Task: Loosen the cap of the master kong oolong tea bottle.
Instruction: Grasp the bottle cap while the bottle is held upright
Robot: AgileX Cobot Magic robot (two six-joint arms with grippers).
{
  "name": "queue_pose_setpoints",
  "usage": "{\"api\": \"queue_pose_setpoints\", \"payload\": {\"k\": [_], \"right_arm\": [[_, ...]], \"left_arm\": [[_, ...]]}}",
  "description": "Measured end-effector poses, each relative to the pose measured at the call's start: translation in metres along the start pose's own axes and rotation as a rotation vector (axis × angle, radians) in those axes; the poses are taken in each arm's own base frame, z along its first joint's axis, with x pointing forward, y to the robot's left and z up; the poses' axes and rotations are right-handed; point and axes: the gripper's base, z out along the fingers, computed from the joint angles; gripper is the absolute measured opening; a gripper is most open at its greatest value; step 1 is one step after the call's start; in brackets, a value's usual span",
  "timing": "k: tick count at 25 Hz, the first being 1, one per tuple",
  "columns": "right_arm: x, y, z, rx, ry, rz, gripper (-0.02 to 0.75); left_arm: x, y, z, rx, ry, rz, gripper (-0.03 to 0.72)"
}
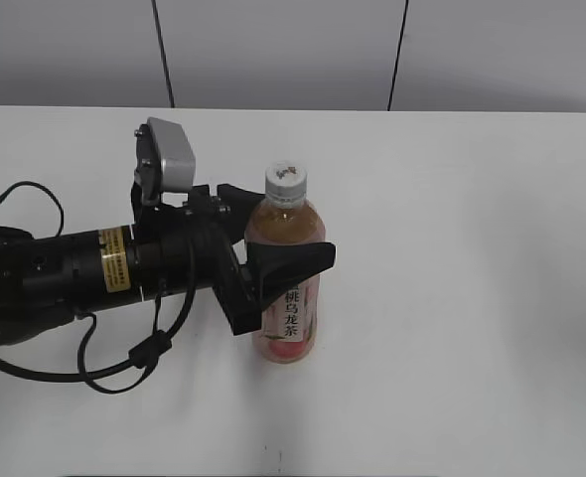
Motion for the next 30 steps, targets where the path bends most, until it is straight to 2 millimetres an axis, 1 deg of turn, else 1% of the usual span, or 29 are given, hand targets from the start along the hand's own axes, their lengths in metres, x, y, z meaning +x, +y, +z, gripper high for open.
{"api": "queue_pose_setpoints", "payload": {"k": [4, 7, 9, 11, 15, 18, 22, 24, 27, 30], "right_arm": [[-0.049, -0.007, 0.008, -0.096, -0.038, -0.011, 0.512], [-0.08, -0.009, 0.007, -0.151, -0.062, -0.026, 0.512], [-0.097, -0.009, 0.01, -0.172, -0.056, -0.055, 0.512], [-0.113, -0.003, 0.014, -0.192, -0.047, -0.109, 0.512], [-0.137, 0.023, 0.035, -0.235, 0.042, -0.267, 0.512], [-0.151, 0.046, 0.054, -0.279, 0.072, -0.326, 0.512], [-0.162, 0.079, 0.081, -0.327, 0.118, -0.368, 0.479], [-0.162, 0.093, 0.095, -0.324, 0.164, -0.357, 0.469], [-0.159, 0.109, 0.112, -0.306, 0.227, -0.312, 0.466], [-0.154, 0.124, 0.119, -0.282, 0.269, -0.258, 0.465]], "left_arm": [[0.0, 0.0, 0.0, 0.0, 0.0, -0.001, 0.463], [0.0, 0.0, 0.0, 0.0, 0.0, -0.001, 0.463], [0.0, 0.0, 0.0, 0.0, 0.0, -0.001, 0.463], [0.0, 0.0, 0.0, 0.0, 0.0, -0.001, 0.463], [0.0, 0.0, 0.0, 0.0, 0.0, -0.001, 0.463], [0.0, 0.0, 0.0, 0.0, 0.0, -0.001, 0.463], [0.0, 0.0, 0.0, 0.0, 0.0, -0.001, 0.463], [0.0, 0.0, 0.0, 0.0, -0.001, -0.001, 0.463], [0.0, 0.0, 0.0, 0.0, -0.001, -0.001, 0.463], [0.0, 0.0, 0.0, 0.0, -0.001, -0.001, 0.463]]}}
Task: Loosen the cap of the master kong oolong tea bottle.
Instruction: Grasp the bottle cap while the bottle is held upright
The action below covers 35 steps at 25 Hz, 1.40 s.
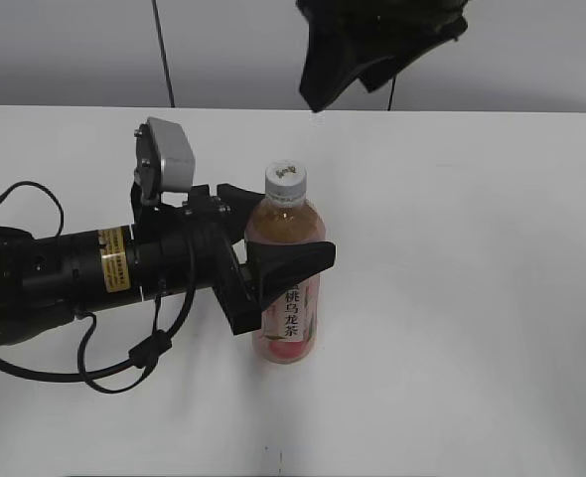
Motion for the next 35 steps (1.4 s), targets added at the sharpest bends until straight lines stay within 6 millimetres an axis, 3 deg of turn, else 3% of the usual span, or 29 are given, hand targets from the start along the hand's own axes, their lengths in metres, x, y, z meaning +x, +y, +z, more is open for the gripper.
{"api": "queue_pose_setpoints", "payload": {"k": [7, 11, 21, 35], "right_arm": [[0.0, 0.046, 0.008, 0.022, 0.029, 0.033, 0.46], [0.001, 0.06, 0.013, 0.022, 0.041, 0.123, 0.46], [-0.001, 0.055, 0.046, 0.053, 0.113, 0.181, 0.412], [-0.002, 0.044, 0.045, 0.046, 0.111, 0.268, 0.409]], "left_arm": [[0.0, 0.0, 0.0, 0.0, 0.0, 0.0, 0.463], [0.0, 0.0, 0.0, -0.001, 0.0, 0.0, 0.463], [0.0, 0.0, 0.0, -0.001, 0.0, 0.0, 0.463], [0.0, 0.0, 0.0, -0.001, 0.0, -0.001, 0.463]]}}
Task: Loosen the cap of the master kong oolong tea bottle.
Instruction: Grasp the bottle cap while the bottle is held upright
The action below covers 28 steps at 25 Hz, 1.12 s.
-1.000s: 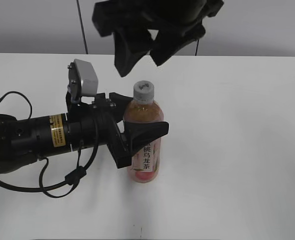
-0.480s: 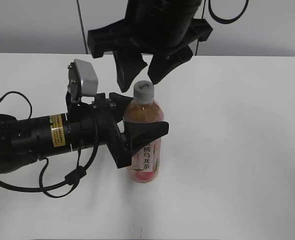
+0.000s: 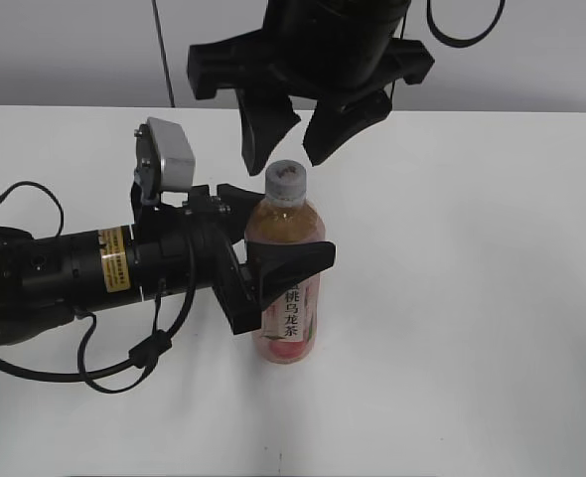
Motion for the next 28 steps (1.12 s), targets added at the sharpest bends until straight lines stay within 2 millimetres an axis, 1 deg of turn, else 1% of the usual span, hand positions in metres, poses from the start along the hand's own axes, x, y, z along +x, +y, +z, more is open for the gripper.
{"api": "queue_pose_setpoints", "payload": {"k": [8, 14, 18, 24, 28], "right_arm": [[0.0, 0.0, 0.0, -0.001, 0.0, 0.002, 0.409], [-0.002, -0.005, 0.0, -0.02, 0.005, 0.023, 0.409], [-0.002, -0.004, 0.006, -0.046, 0.024, 0.011, 0.409], [-0.003, -0.006, 0.017, -0.036, 0.052, 0.004, 0.409], [-0.003, -0.006, 0.021, -0.029, 0.06, 0.003, 0.409]], "left_arm": [[0.0, 0.0, 0.0, 0.0, 0.0, 0.0, 0.463], [0.0, 0.0, 0.0, 0.0, 0.0, 0.0, 0.463], [0.0, 0.0, 0.0, 0.0, 0.0, 0.0, 0.463], [0.0, 0.0, 0.0, 0.0, 0.0, -0.001, 0.463], [0.0, 0.0, 0.0, -0.001, 0.0, -0.001, 0.463]]}}
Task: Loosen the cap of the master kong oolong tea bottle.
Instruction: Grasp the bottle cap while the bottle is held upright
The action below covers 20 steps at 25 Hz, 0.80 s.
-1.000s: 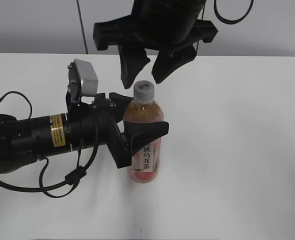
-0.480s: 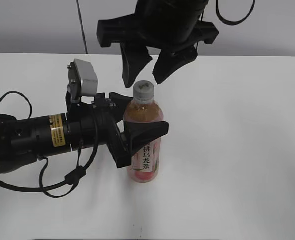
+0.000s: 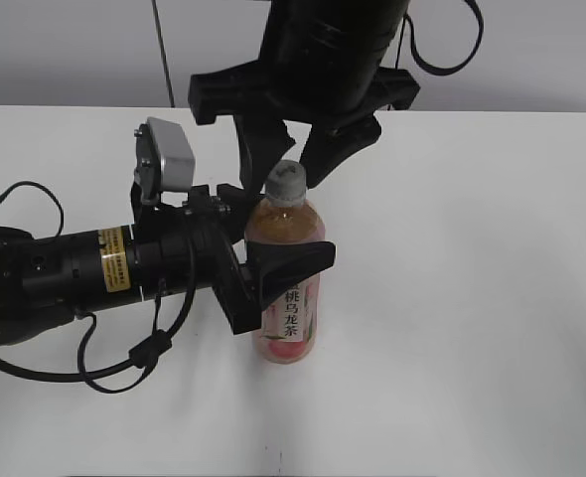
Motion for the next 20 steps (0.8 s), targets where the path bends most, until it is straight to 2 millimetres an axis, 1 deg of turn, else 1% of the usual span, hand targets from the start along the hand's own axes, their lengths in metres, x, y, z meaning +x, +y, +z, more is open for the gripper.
{"api": "queue_pose_setpoints", "payload": {"k": [2, 6, 7, 12, 15, 20], "right_arm": [[-0.0002, -0.0002, 0.0009, 0.001, 0.002, -0.001, 0.396], [-0.0004, -0.0016, 0.0017, 0.016, 0.003, -0.013, 0.291], [-0.0004, -0.0018, 0.0017, 0.018, 0.003, -0.02, 0.283], [-0.0004, -0.0018, 0.0017, 0.018, 0.003, -0.076, 0.283], [-0.0004, -0.0017, 0.0017, 0.018, 0.004, -0.148, 0.283], [-0.0003, -0.0015, 0.0017, 0.015, 0.006, -0.365, 0.281]], "left_arm": [[0.0, 0.0, 0.0, 0.0, 0.0, 0.0, 0.463], [-0.0001, 0.0002, 0.0, -0.002, -0.001, -0.001, 0.463], [-0.0001, 0.0002, 0.0, -0.002, -0.001, -0.001, 0.463], [-0.0001, 0.0002, 0.0, -0.002, -0.001, -0.001, 0.463], [-0.0001, 0.0002, 0.0, -0.002, -0.001, -0.001, 0.463], [0.0, 0.0001, 0.0, -0.001, 0.0, 0.0, 0.463]]}}
